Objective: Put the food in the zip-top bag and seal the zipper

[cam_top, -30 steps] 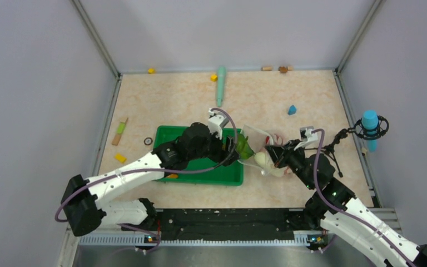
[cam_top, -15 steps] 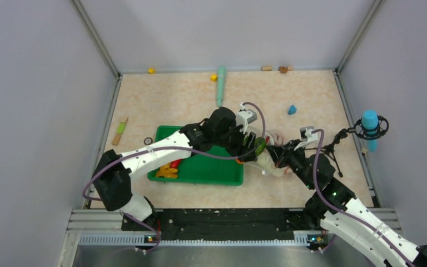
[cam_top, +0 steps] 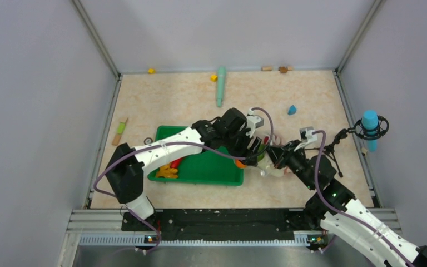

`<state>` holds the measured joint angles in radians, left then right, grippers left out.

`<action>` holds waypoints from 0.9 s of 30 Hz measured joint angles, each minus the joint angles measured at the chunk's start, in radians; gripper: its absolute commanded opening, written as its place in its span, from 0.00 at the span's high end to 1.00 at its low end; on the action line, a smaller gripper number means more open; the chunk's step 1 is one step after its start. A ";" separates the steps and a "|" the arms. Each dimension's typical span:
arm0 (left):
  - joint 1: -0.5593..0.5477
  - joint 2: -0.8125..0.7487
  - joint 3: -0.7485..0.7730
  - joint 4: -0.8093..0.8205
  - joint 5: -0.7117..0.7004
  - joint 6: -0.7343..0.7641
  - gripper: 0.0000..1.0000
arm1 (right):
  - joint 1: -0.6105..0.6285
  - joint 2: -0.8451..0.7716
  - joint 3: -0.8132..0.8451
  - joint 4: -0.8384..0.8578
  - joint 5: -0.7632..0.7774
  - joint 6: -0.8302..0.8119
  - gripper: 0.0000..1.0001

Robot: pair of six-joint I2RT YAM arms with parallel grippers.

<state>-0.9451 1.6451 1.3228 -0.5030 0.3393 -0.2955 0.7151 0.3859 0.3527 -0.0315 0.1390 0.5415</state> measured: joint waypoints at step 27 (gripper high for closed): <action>0.000 0.046 0.061 0.036 -0.014 -0.106 0.03 | -0.005 -0.020 -0.034 0.076 -0.075 -0.010 1.00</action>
<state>-0.9455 1.6909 1.3842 -0.4667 0.3256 -0.4019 0.7105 0.3656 0.3183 0.0448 0.0643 0.5320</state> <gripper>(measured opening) 0.967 0.005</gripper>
